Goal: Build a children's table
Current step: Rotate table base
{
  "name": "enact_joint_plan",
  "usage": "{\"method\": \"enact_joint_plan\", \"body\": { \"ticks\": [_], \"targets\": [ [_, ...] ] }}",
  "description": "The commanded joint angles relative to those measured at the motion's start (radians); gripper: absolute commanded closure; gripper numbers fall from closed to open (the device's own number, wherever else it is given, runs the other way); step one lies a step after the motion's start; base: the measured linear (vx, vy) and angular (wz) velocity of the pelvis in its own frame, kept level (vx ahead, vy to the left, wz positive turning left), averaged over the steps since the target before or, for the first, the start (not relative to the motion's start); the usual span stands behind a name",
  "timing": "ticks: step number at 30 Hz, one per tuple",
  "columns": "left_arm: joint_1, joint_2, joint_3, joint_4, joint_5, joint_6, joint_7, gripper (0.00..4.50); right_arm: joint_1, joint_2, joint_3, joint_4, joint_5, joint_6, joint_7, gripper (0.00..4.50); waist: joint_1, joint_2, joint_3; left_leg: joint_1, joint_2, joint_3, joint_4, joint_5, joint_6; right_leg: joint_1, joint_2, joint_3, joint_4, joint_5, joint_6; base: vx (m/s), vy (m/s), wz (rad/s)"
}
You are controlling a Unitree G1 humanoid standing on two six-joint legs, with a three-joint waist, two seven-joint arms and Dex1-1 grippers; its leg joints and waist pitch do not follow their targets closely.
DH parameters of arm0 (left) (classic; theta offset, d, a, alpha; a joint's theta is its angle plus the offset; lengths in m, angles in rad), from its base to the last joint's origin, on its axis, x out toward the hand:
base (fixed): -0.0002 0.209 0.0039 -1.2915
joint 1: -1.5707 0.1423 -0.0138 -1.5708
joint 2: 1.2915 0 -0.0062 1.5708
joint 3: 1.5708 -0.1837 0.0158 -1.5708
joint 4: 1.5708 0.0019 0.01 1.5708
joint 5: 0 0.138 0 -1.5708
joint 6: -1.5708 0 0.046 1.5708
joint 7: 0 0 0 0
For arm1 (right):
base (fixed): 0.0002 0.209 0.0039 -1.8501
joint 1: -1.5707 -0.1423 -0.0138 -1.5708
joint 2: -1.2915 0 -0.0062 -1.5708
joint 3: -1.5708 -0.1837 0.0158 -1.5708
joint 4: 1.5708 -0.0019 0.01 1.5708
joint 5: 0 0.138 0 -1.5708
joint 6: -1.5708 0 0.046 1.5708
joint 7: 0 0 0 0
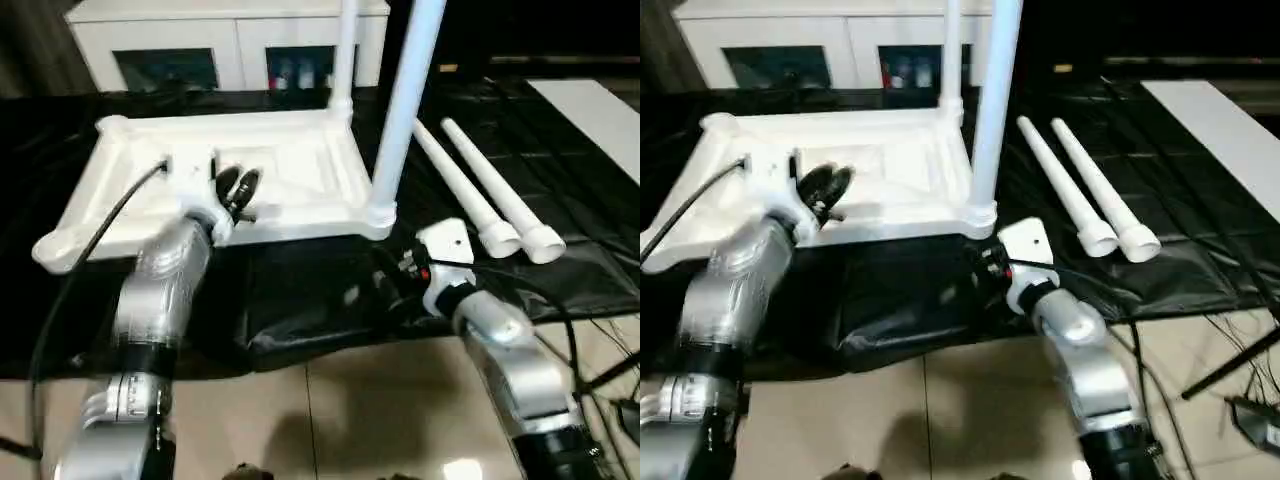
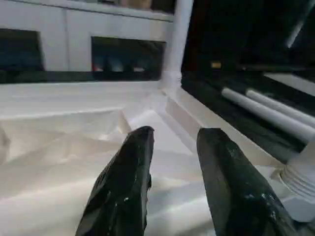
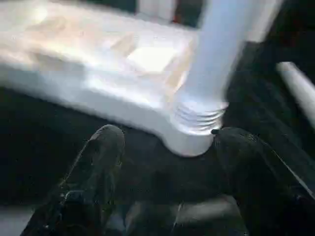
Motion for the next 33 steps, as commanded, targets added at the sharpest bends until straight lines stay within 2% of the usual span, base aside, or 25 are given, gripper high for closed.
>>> {"method": "enact_joint_plan", "body": {
  "ticks": [1,6,9,11,12,13,15,16,17,18,19,20,21,22,23,24,25,26,27,28,29,30,31,32,33],
  "targets": [
    [0.077,-0.018,-0.007,-0.089,0.053,-0.002,0.068,2.75,0.031,0.036,-0.04,-0.045,0.031,0.015,-0.062,1.27,-0.001,0.01,-0.075,0.016,0.037,-0.021,-0.076,-0.219,0.024,0.049,-0.045,0.037,-0.066,-0.1,-0.219,0.0,0.0,0.0],
    [0.167,-0.022,-0.025,-0.189,0.103,-0.037,0.095,2.75,0.061,0.047,-0.025,-0.051,0.026,0.001,-0.067,1.27,0.0,0.015,-0.067,0.03,0.035,-0.021,-0.084,-0.328,-0.02,0.033,-0.037,0.039,-0.083,-0.231,-0.167,0.0,0.0,0.0],
    [0.21,-0.019,-0.022,-0.235,0.118,-0.042,0.119,2.75,0.057,0.045,-0.03,-0.044,0.019,-0.005,-0.069,1.27,-0.003,0.007,-0.06,0.029,0.035,-0.026,-0.091,-0.393,-0.04,0.035,-0.04,0.038,-0.088,-0.326,-0.129,0.0,0.0,0.0],
    [0.223,-0.023,-0.015,-0.253,0.116,-0.033,0.135,2.75,0.053,0.044,-0.032,-0.038,0.012,-0.009,-0.068,1.27,-0.007,0.011,-0.052,0.046,0.034,-0.031,-0.095,-0.501,-0.057,0.03,-0.042,0.036,-0.103,-0.479,-0.084,0.0,0.0,0.0],
    [0.24,-0.024,-0.01,-0.283,0.125,-0.039,0.147,2.75,0.044,0.044,-0.034,-0.024,0.003,-0.016,-0.066,1.27,-0.015,-0.001,-0.048,0.068,0.028,-0.033,-0.093,-0.589,-0.055,0.027,-0.034,0.025,-0.121,-0.618,-0.041,0.0,0.0,0.0],
    [0.244,-0.023,-0.011,-0.289,0.129,-0.04,0.148,2.75,0.041,0.043,-0.034,-0.02,0.001,-0.018,-0.066,1.27,-0.018,-0.001,-0.044,0.075,0.028,-0.035,-0.093,-0.617,-0.051,0.029,-0.032,0.017,-0.125,-0.664,-0.031,0.0,0.0,0.0],
    [0.251,-0.02,-0.011,-0.311,0.151,-0.033,0.159,2.75,0.024,0.039,-0.033,0.007,0.003,-0.029,-0.061,1.27,-0.033,0.005,-0.031,0.117,0.02,-0.035,-0.08,-0.702,-0.038,0.017,-0.016,-0.021,-0.16,-0.78,-0.004,0.0,0.0,0.0],
    [0.25,-0.021,-0.01,-0.312,0.151,-0.029,0.161,2.75,0.021,0.038,-0.033,0.011,0.003,-0.03,-0.06,1.27,-0.041,0.013,-0.022,0.037,0.009,-0.057,-0.108,-0.716,-0.011,0.1,-0.034,-0.064,-0.151,-0.835,0.047,0.0,0.0,0.0],
    [0.246,-0.025,-0.008,-0.313,0.151,-0.02,0.167,2.75,0.012,0.039,-0.032,0.02,0.008,-0.032,-0.054,1.27,-0.037,0.035,-0.021,-0.015,0.019,-0.058,-0.165,-0.829,-0.008,0.164,-0.015,-0.08,-0.047,-0.723,0.025,0.0,0.0,0.0],
    [0.244,-0.025,-0.008,-0.313,0.151,-0.019,0.168,2.75,0.01,0.038,-0.031,0.022,0.007,-0.034,-0.052,1.27,-0.017,0.046,-0.037,-0.063,-0.006,-0.066,-0.185,-0.839,-0.006,0.234,-0.005,-0.071,0.041,-0.568,-0.003,-0.019,0.036,0.4],
    [0.244,-0.027,-0.01,-0.316,0.152,-0.015,0.17,2.75,0.005,0.037,-0.029,0.027,0.006,-0.037,-0.048,1.27,-0.028,0.03,-0.038,-0.017,-0.026,-0.072,-0.161,-0.746,0.044,0.188,-0.012,-0.032,0.003,-0.486,-0.013,-0.019,0.036,0.4],
    [0.238,-0.032,-0.013,-0.313,0.15,-0.013,0.172,2.75,-0.002,0.032,-0.018,0.037,-0.005,-0.044,-0.042,1.27,-0.024,-0.026,-0.023,0.041,-0.049,-0.07,-0.008,-0.557,0.071,0.123,-0.135,-0.017,-0.173,-0.936,-0.033,0.041,-0.023,0.63],
    [0.238,-0.032,-0.013,-0.313,0.15,-0.013,0.172,2.75,-0.002,0.032,-0.018,0.037,-0.005,-0.044,-0.042,1.27,-0.017,-0.027,-0.019,0.063,-0.038,-0.062,0.079,-0.41,0.095,0.113,-0.198,-0.001,-0.227,-1.067,-0.071,0.072,-0.044,0.73],
    [0.231,-0.027,-0.028,-0.305,0.16,-0.012,0.17,2.75,-0.008,0.025,-0.008,0.048,-0.015,-0.052,-0.035,1.27,-0.023,-0.029,-0.016,-0.013,-0.011,-0.074,0.126,-0.237,0.123,0.183,-0.236,-0.003,-0.223,-1.113,-0.1,0.072,-0.044,0.73],
    [0.228,-0.024,-0.034,-0.302,0.169,-0.014,0.171,2.75,-0.007,0.027,-0.009,0.05,-0.007,-0.054,-0.025,1.27,-0.021,0.016,-0.019,0.072,0.023,-0.08,0.056,-0.32,0.066,0.145,-0.166,0.005,-0.195,-0.995,-0.116,0.119,0.014,0.68],
    [0.227,-0.025,-0.034,-0.3,0.171,-0.01,0.173,2.75,-0.006,0.027,-0.009,0.049,-0.003,-0.055,-0.019,1.27,-0.028,0.005,-0.017,0.105,0.02,-0.075,0.009,-0.407,0.033,0.138,-0.098,-0.036,-0.165,-0.858,-0.15,0.127,0.04,0.47],
    [0.225,-0.027,-0.033,-0.298,0.173,-0.002,0.178,2.75,-0.004,0.026,-0.009,0.047,0.006,-0.058,-0.006,1.27,-0.045,0.032,-0.037,0.157,0.062,-0.121,-0.091,-0.562,0.039,0.106,0.003,-0.053,-0.058,-0.532,-0.189,0.127,0.04,0.47],
    [0.224,-0.031,-0.03,-0.297,0.171,0.0,0.178,2.75,-0.001,0.022,-0.006,0.041,0.012,-0.061,0.008,1.27,-0.061,0.054,-0.053,0.212,0.094,-0.162,-0.115,-0.609,0.046,0.069,0.014,-0.043,0.006,-0.379,-0.183,0.115,0.014,0.25],
    [0.224,-0.033,-0.029,-0.296,0.17,0.0,0.178,2.75,0.0,0.019,-0.004,0.038,0.014,-0.063,0.017,1.27,-0.086,0.049,-0.067,0.242,0.122,-0.215,-0.11,-0.468,0.203,-0.001,0.01,-0.024,0.101,-0.168,-0.039,0.184,0.019,0.05],
    [0.223,-0.032,-0.03,-0.295,0.171,0.002,0.175,2.75,0.003,0.016,-0.001,0.034,0.02,-0.059,0.031,1.27,-0.082,0.049,-0.067,0.242,0.115,-0.209,-0.101,-0.401,0.267,-0.022,0.004,-0.023,0.114,-0.139,-0.002,0.275,0.026,0.01],
    [0.222,-0.032,-0.031,-0.292,0.171,0.003,0.172,2.75,0.01,0.007,0.006,0.026,0.029,-0.056,0.058,1.27,-0.088,0.029,-0.067,0.238,0.108,-0.194,-0.096,-0.281,0.362,-0.052,-0.013,-0.011,0.122,-0.074,0.012,0.187,0.032,-0.11],
    [0.221,-0.031,-0.033,-0.29,0.172,0.005,0.169,2.75,0.015,-0.002,0.014,0.022,0.029,-0.062,0.074,1.27,-0.083,0.007,-0.054,0.196,0.057,-0.128,-0.103,-0.259,0.344,-0.038,-0.02,0.0,0.071,0.01,-0.034,0.184,-0.006,-0.06],
    [0.218,-0.03,-0.034,-0.287,0.175,0.004,0.167,2.75,0.022,-0.015,0.025,0.017,0.03,-0.065,0.098,1.27,-0.079,-0.013,-0.054,0.171,0.015,-0.096,-0.093,-0.296,0.308,0.0,-0.033,0.021,0.014,0.019,-0.056,0.093,-0.014,-0.01],
    [0.217,-0.029,-0.035,-0.285,0.176,0.004,0.167,2.75,0.025,-0.021,0.031,0.016,0.03,-0.068,0.108,1.27,-0.044,-0.068,-0.068,0.119,-0.097,-0.032,0.005,-0.356,0.231,0.109,-0.07,0.129,-0.072,-0.244,-0.13,0.203,-0.042,0.07],
    [0.214,-0.029,-0.03,-0.278,0.172,0.007,0.169,2.75,0.032,-0.031,0.036,0.01,0.038,-0.065,0.132,1.27,-0.03,-0.072,-0.069,0.081,-0.127,-0.042,0.094,-0.335,0.218,0.163,-0.138,0.207,-0.112,-0.401,-0.223,0.243,-0.039,0.12]
  ]
}}
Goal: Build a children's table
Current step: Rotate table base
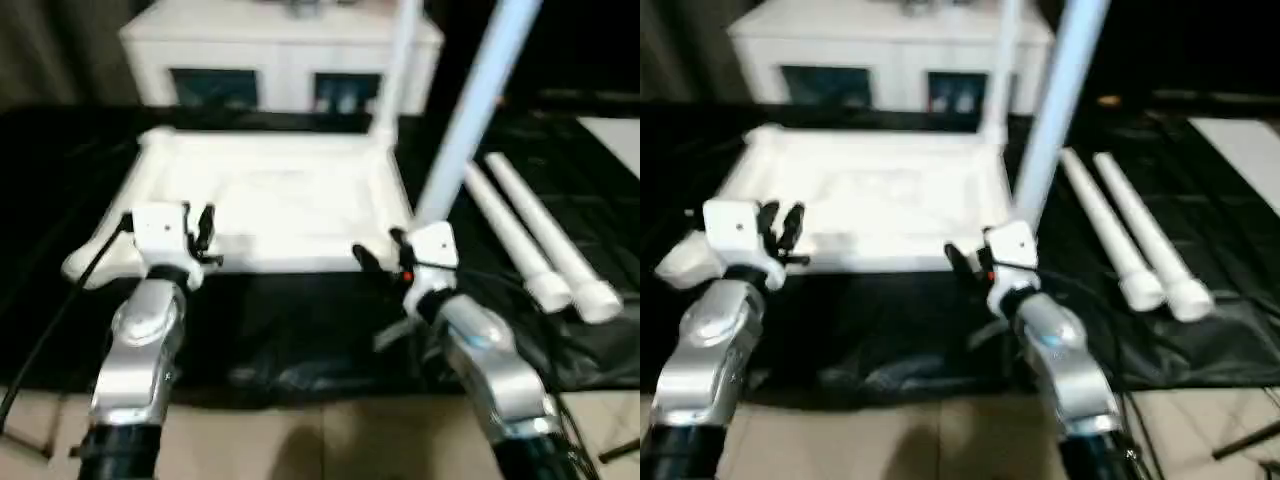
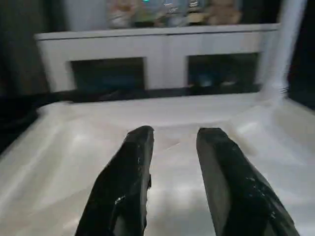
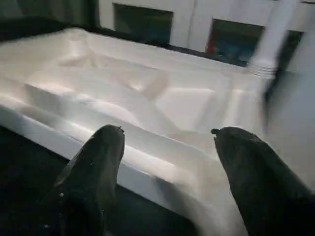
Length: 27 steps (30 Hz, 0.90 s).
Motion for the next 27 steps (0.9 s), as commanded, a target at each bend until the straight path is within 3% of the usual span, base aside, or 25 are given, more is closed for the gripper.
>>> {"method": "enact_joint_plan", "body": {
  "ticks": [1,2,3,4,5,6,7,8,9,10,11,12,13,14,15,16,17,18,19,20,21,24,26,27],
  "targets": [
    [-0.01,0.018,0.01,0.004,0.001,0.013,-0.003,2.75,-0.01,0.004,0.009,-0.016,0.018,0.001,0.029,1.27,0.055,-0.029,-0.068,-0.135,0.001,-0.04,0.089,-0.014,0.095,0.195,-0.161,0.181,-0.17,-0.402,-0.316,0.243,-0.039,0.12],
    [-0.013,0.018,0.015,0.011,-0.004,0.018,-0.001,2.75,-0.006,-0.002,0.011,-0.02,0.027,0.008,0.048,1.27,0.057,-0.027,-0.066,-0.157,0.001,-0.053,0.106,0.034,0.068,0.194,-0.151,0.174,-0.163,-0.356,-0.332,0.244,-0.037,0.05],
    [-0.02,0.015,0.028,0.028,-0.024,0.011,-0.011,2.75,0.0,-0.018,0.018,-0.028,0.041,0.016,0.089,1.27,0.057,-0.009,-0.061,-0.195,0.022,-0.072,0.119,0.12,0.023,0.197,-0.158,0.158,-0.155,-0.177,-0.39,0.211,-0.024,0.03],
    [-0.024,0.018,0.032,0.037,-0.026,0.015,-0.015,2.75,0.002,-0.028,0.023,-0.032,0.046,0.018,0.108,1.27,0.066,0.009,-0.058,-0.207,0.045,-0.081,0.085,0.241,-0.01,0.173,-0.136,0.111,-0.154,0.011,-0.418,0.211,-0.024,0.03],
    [-0.031,0.024,0.035,0.046,-0.028,0.014,-0.023,2.75,0.004,-0.036,0.024,-0.038,0.056,0.026,0.127,1.27,0.072,0.034,-0.061,-0.214,0.07,-0.082,-0.025,0.428,0.008,0.153,-0.067,0.028,-0.117,0.196,-0.356,0.189,0.009,-0.02],
    [-0.044,0.04,0.036,0.061,-0.028,0.013,-0.045,2.75,0.005,-0.051,0.029,-0.046,0.069,0.029,0.159,1.27,0.077,0.065,-0.075,-0.184,0.078,-0.077,-0.076,0.55,0.034,0.137,-0.015,-0.012,-0.086,0.269,-0.289,0.086,0.045,0.03],
    [-0.046,0.043,0.037,0.063,-0.029,0.013,-0.048,2.75,0.005,-0.053,0.03,-0.047,0.07,0.029,0.162,1.27,0.07,0.093,-0.075,-0.133,0.096,-0.089,-0.088,0.653,0.069,0.094,0.025,-0.043,-0.063,0.287,-0.204,0.086,0.045,0.03],
    [-0.054,0.053,0.038,0.071,-0.031,0.022,-0.061,2.75,0.004,-0.059,0.032,-0.049,0.077,0.032,0.178,1.27,0.044,0.104,-0.101,-0.037,0.235,-0.2,-0.051,1.032,0.272,-0.017,0.004,-0.005,0.031,0.135,-0.052,0.083,0.079,-0.04],
    [-0.061,0.061,0.038,0.079,-0.037,0.022,-0.079,2.75,0.005,-0.066,0.034,-0.051,0.082,0.033,0.192,1.27,0.061,0.097,-0.099,-0.043,0.234,-0.198,-0.044,1.197,0.257,-0.017,-0.016,0.013,0.019,0.183,-0.017,0.106,0.084,-0.08],
    [-0.067,0.071,0.037,0.086,-0.047,0.019,-0.105,2.75,0.003,-0.074,0.037,-0.051,0.08,0.032,0.203,1.27,0.072,0.087,-0.1,-0.052,0.199,-0.176,-0.047,1.341,0.208,-0.025,-0.026,0.03,-0.008,0.258,0.038,0.076,0.13,-0.05],
    [-0.075,0.087,0.033,0.093,-0.057,0.03,-0.138,2.75,0.001,-0.081,0.038,-0.047,0.083,0.037,0.215,1.27,0.083,0.07,-0.097,-0.071,0.156,-0.152,-0.056,1.188,0.166,-0.018,-0.03,0.039,-0.048,0.278,0.032,-0.01,0.09,0.03],
    [-0.086,0.115,0.02,0.107,-0.052,0.042,-0.168,2.75,-0.005,-0.091,0.039,-0.039,0.084,0.033,0.233,1.27,0.095,0.056,-0.091,-0.121,0.099,-0.098,-0.055,0.84,0.118,0.008,-0.045,0.035,-0.08,0.315,-0.047,-0.066,0.048,-0.01],
    [-0.094,0.133,0.013,0.118,-0.051,0.049,-0.193,2.75,-0.011,-0.097,0.035,-0.033,0.086,0.031,0.24,1.27,0.102,0.047,-0.083,-0.149,0.079,-0.072,-0.066,0.624,0.088,0.022,-0.061,0.035,-0.087,0.301,-0.074,0.0,0.0,0.0],
    [-0.099,0.144,0.009,0.124,-0.051,0.052,-0.208,2.75,-0.014,-0.1,0.032,-0.03,0.086,0.031,0.244,1.27,0.112,0.04,-0.084,-0.16,0.077,-0.061,-0.078,0.441,0.068,0.039,-0.072,0.039,-0.089,0.279,-0.09,0.0,0.0,0.0],
    [-0.112,0.181,-0.005,0.143,-0.054,0.064,-0.267,2.75,-0.025,-0.109,0.023,-0.022,0.089,0.029,0.252,1.27,0.116,0.044,-0.075,-0.153,0.095,-0.056,-0.104,0.162,0.022,0.041,-0.08,0.041,-0.103,0.154,-0.127,-0.061,-0.02,0.02],
    [-0.12,0.207,-0.013,0.151,-0.061,0.076,-0.314,2.75,-0.032,-0.113,0.018,-0.021,0.094,0.03,0.259,1.27,0.113,0.051,-0.067,-0.138,0.11,-0.052,-0.126,-0.018,-0.015,0.033,-0.07,0.035,-0.113,-0.004,-0.157,-0.061,-0.02,0.02],
    [-0.122,0.218,-0.016,0.153,-0.065,0.083,-0.333,2.75,-0.034,-0.114,0.015,-0.023,0.099,0.031,0.262,1.27,0.105,0.052,-0.062,-0.136,0.113,-0.049,-0.136,-0.088,-0.034,0.028,-0.063,0.033,-0.116,-0.083,-0.166,-0.103,-0.019,0.01],
    [-0.126,0.231,-0.019,0.155,-0.069,0.09,-0.354,2.75,-0.036,-0.115,0.011,-0.024,0.105,0.033,0.266,1.27,0.093,0.057,-0.05,-0.133,0.121,-0.046,-0.156,-0.218,-0.087,0.023,-0.056,0.028,-0.123,-0.246,-0.16,-0.099,-0.005,-0.11],
    [-0.138,0.272,-0.023,0.166,-0.077,0.117,-0.413,2.75,-0.042,-0.118,0.005,-0.03,0.121,0.035,0.282,1.27,0.084,0.053,-0.045,-0.131,0.125,-0.05,-0.167,-0.32,-0.135,0.02,-0.057,0.027,-0.13,-0.355,-0.134,-0.099,-0.005,-0.11],
    [-0.151,0.302,-0.026,0.182,-0.076,0.138,-0.448,2.75,-0.044,-0.121,0.003,-0.035,0.134,0.039,0.295,1.27,0.086,0.054,-0.047,-0.125,0.124,-0.053,-0.168,-0.354,-0.15,0.015,-0.059,0.028,-0.134,-0.388,-0.121,-0.089,0.01,-0.14],
    [-0.167,0.335,-0.031,0.206,-0.065,0.152,-0.48,2.75,-0.045,-0.124,0.002,-0.043,0.148,0.048,0.311,1.27,0.084,0.054,-0.046,-0.119,0.122,-0.054,-0.167,-0.397,-0.165,0.001,-0.058,0.032,-0.14,-0.414,-0.103,-0.087,0.009,-0.09],
    [-0.243,0.423,-0.059,0.309,-0.002,0.202,-0.512,2.75,-0.045,-0.143,0.014,-0.061,0.168,0.063,0.358,1.27,0.082,0.052,-0.041,-0.117,0.12,-0.056,-0.173,-0.431,-0.176,-0.001,-0.06,0.031,-0.145,-0.427,-0.089,-0.076,0.013,-0.09],
    [-0.284,0.438,-0.056,0.362,0.023,0.221,-0.473,2.75,-0.044,-0.15,0.019,-0.065,0.165,0.059,0.369,1.27,0.082,0.049,-0.04,-0.109,0.119,-0.053,-0.171,-0.453,-0.177,-0.008,-0.064,0.032,-0.152,-0.465,-0.077,-0.056,0.021,-0.08],
    [-0.312,0.446,-0.055,0.398,0.042,0.226,-0.442,2.75,-0.044,-0.152,0.019,-0.065,0.164,0.058,0.371,1.27,0.082,0.051,-0.039,-0.109,0.119,-0.053,-0.173,-0.452,-0.177,-0.006,-0.067,0.03,-0.155,-0.481,-0.074,0.0,0.0,0.0]
  ]
}}
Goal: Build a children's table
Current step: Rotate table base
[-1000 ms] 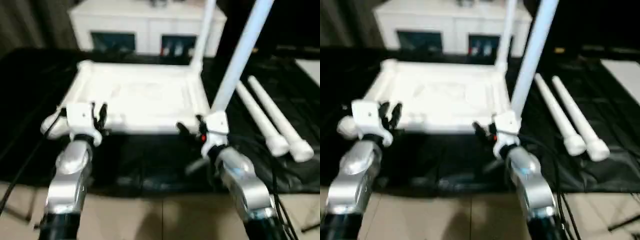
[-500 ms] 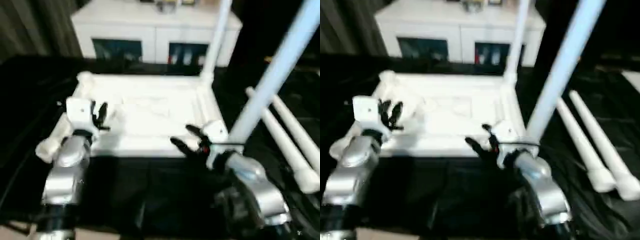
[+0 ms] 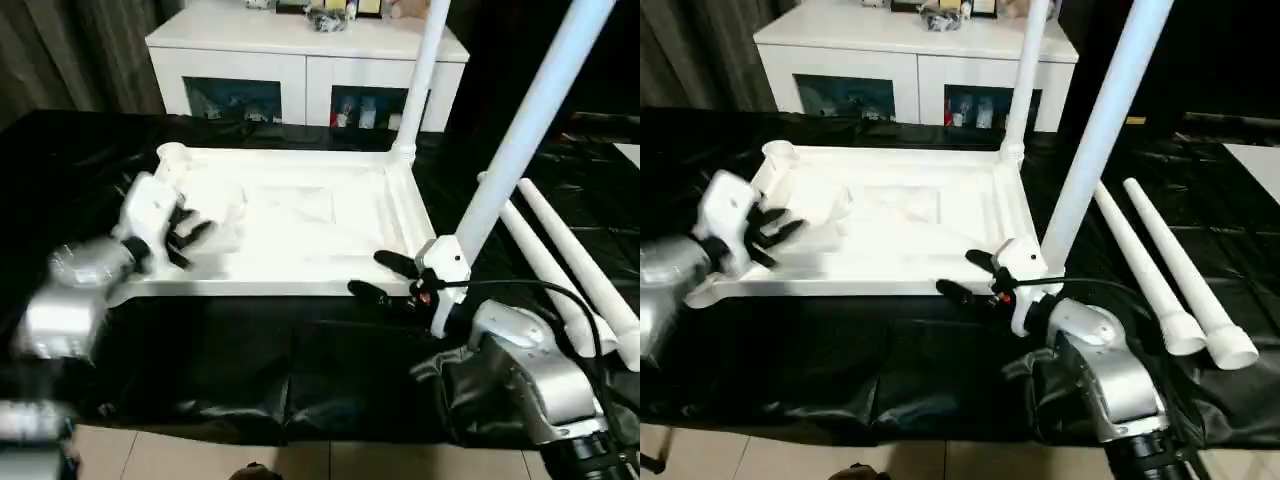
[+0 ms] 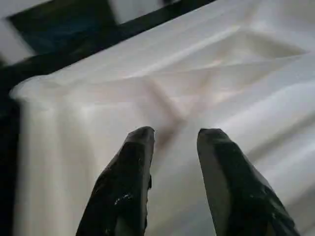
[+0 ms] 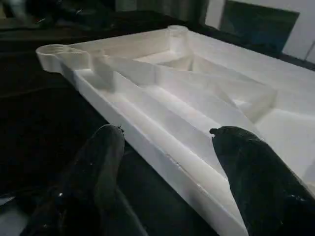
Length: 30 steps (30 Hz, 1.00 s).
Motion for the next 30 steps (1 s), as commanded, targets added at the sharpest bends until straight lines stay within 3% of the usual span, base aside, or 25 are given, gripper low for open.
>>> {"method": "enact_joint_plan", "body": {
  "ticks": [1,4,7,9,13,14,19,27,29,30],
  "targets": [
    [-0.05,0.014,-0.012,0.066,0.057,0.011,0.069,2.75,-0.013,-0.009,-0.002,-0.021,0.013,0.007,0.009,1.27,-0.008,0.011,-0.042,0.053,0.068,-0.048,-0.105,-0.644,-0.133,-0.013,-0.075,0.029,-0.114,-0.466,-0.115,0.0,0.0,0.0],
    [-0.075,0.027,-0.018,0.112,0.093,0.019,0.122,2.75,-0.012,-0.012,-0.001,-0.023,0.013,0.007,0.009,1.27,-0.014,0.019,-0.045,0.042,0.069,-0.05,-0.117,-0.625,-0.136,-0.003,-0.066,0.022,-0.106,-0.345,-0.133,-0.011,0.02,-0.07],
    [-0.088,0.065,-0.067,0.167,0.155,0.045,0.135,2.75,-0.004,-0.017,-0.002,-0.034,0.018,0.013,0.013,1.27,-0.025,0.023,-0.046,0.049,0.069,-0.049,-0.118,-0.654,-0.138,-0.008,-0.064,0.02,-0.108,-0.308,-0.141,0.0,0.0,0.0],
    [-0.096,0.08,-0.076,0.193,0.172,0.058,0.132,2.75,0.003,-0.023,0.0,-0.042,0.013,0.014,0.017,1.27,-0.027,0.025,-0.048,0.046,0.069,-0.05,-0.121,-0.649,-0.137,-0.003,-0.066,0.02,-0.104,-0.291,-0.148,0.0,0.0,0.0],
    [-0.106,0.11,-0.112,0.246,0.227,0.035,0.133,2.75,0.011,-0.027,0.0,-0.05,0.011,0.014,0.022,1.27,-0.023,0.017,-0.048,0.05,0.069,-0.041,-0.113,-0.62,-0.113,-0.012,-0.074,0.026,-0.115,-0.306,-0.153,0.0,0.0,0.0],
    [-0.106,0.126,-0.153,0.279,0.263,0.011,0.098,2.75,0.012,-0.029,0.003,-0.054,0.011,0.015,0.027,1.27,-0.023,0.012,-0.048,0.049,0.069,-0.039,-0.112,-0.609,-0.107,-0.012,-0.073,0.027,-0.115,-0.306,-0.152,0.0,0.0,0.0],
    [-0.11,0.136,-0.24,0.342,0.324,-0.046,0.035,2.75,0.01,-0.034,0.015,-0.061,0.013,0.013,0.045,1.27,-0.016,0.016,-0.047,0.056,0.075,-0.034,-0.115,-0.604,-0.1,-0.022,-0.07,0.03,-0.113,-0.273,-0.164,0.0,0.0,0.0],
    [-0.125,0.11,-0.285,0.379,0.332,-0.068,-0.081,2.75,0.015,-0.033,0.01,-0.069,0.008,0.021,0.03,1.27,-0.01,0.013,-0.046,0.058,0.077,-0.028,-0.114,-0.605,-0.098,-0.026,-0.075,0.031,-0.117,-0.309,-0.158,0.0,0.0,0.0],
    [-0.123,0.1,-0.281,0.358,0.309,-0.053,-0.117,2.75,0.013,-0.033,0.005,-0.052,-0.014,0.028,-0.001,1.27,-0.009,0.015,-0.046,0.059,0.077,-0.027,-0.116,-0.612,-0.101,-0.027,-0.074,0.031,-0.116,-0.312,-0.158,0.0,0.0,0.0],
    [-0.113,0.091,-0.286,0.316,0.282,-0.036,-0.184,2.75,0.001,-0.025,-0.004,-0.007,-0.068,0.038,-0.079,1.27,-0.006,0.017,-0.046,0.061,0.078,-0.026,-0.117,-0.609,-0.107,-0.029,-0.074,0.031,-0.115,-0.306,-0.158,0.0,0.0,0.0]
  ]
}}
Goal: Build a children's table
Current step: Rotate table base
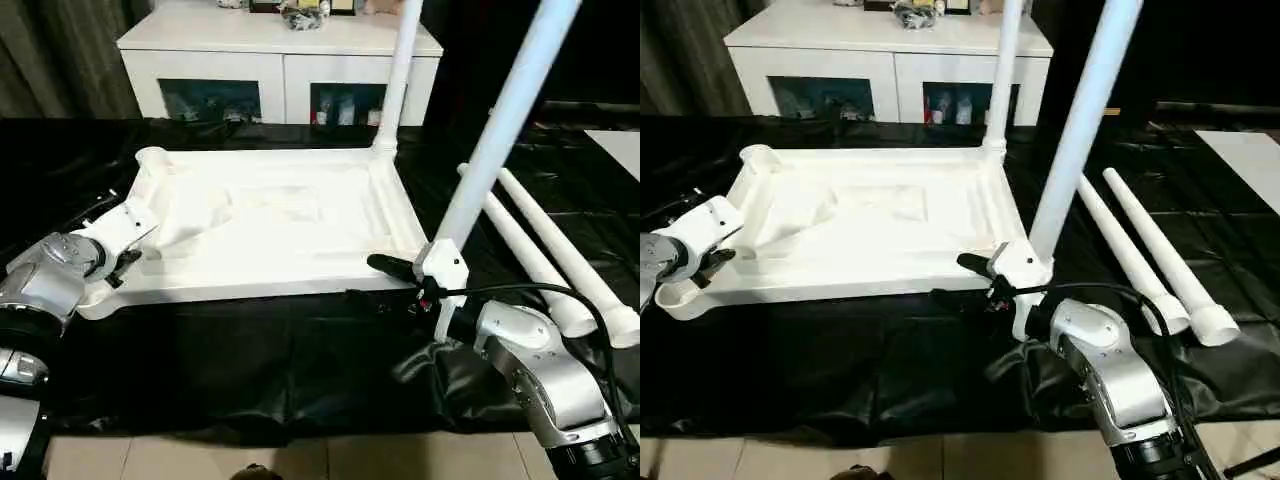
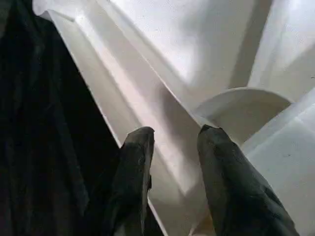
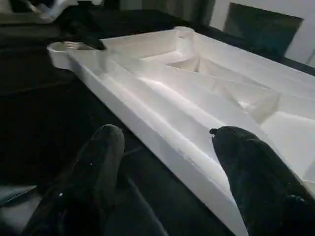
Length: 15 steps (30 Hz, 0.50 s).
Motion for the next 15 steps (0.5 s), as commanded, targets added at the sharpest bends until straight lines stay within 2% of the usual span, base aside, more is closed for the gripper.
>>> {"method": "enact_joint_plan", "body": {
  "ticks": [1,4,7,11,14,15],
  "targets": [
    [0.027,-0.043,-0.037,-0.049,-0.055,0.026,-0.131,2.75,-0.014,0.004,-0.03,0.052,-0.057,0.035,-0.093,1.27,-0.005,0.015,-0.047,0.06,0.079,-0.044,-0.114,-0.607,-0.116,-0.019,-0.058,0.03,-0.087,-0.319,-0.14,0.0,0.0,0.0],
    [0.05,-0.055,-0.056,-0.108,-0.071,0.051,-0.204,2.75,-0.019,0.022,-0.057,0.086,-0.074,0.053,-0.16,1.27,0.006,0.012,-0.046,0.071,0.078,-0.033,-0.109,-0.626,-0.121,-0.03,-0.06,0.036,-0.093,-0.331,-0.138,0.0,0.0,0.0],
    [0.071,-0.089,-0.062,-0.182,-0.093,0.091,-0.225,2.75,-0.018,0.033,-0.072,0.105,-0.1,0.068,-0.223,1.27,0.011,0.013,-0.046,0.063,0.08,-0.033,-0.113,-0.611,-0.114,-0.022,-0.061,0.034,-0.091,-0.342,-0.123,0.0,0.0,0.0],
    [0.096,-0.14,-0.074,-0.239,-0.101,0.119,-0.218,2.75,-0.021,0.058,-0.096,0.116,-0.101,0.087,-0.293,1.27,0.012,0.012,-0.044,0.06,0.078,-0.035,-0.113,-0.619,-0.111,-0.02,-0.065,0.034,-0.098,-0.397,-0.105,0.0,0.0,0.0],
    [0.122,-0.159,-0.088,-0.306,-0.125,0.153,-0.25,2.75,-0.034,0.078,-0.123,0.137,-0.111,0.085,-0.353,1.27,0.012,0.012,-0.041,0.066,0.078,-0.038,-0.111,-0.643,-0.112,-0.027,-0.067,0.033,-0.106,-0.465,-0.091,0.0,0.0,0.0],
    [0.139,-0.15,-0.093,-0.35,-0.129,0.178,-0.284,2.75,-0.041,0.089,-0.137,0.144,-0.109,0.082,-0.369,1.27,0.01,0.012,-0.039,0.064,0.076,-0.04,-0.112,-0.658,-0.111,-0.027,-0.066,0.031,-0.111,-0.497,-0.082,0.0,0.0,0.0]
  ]
}}
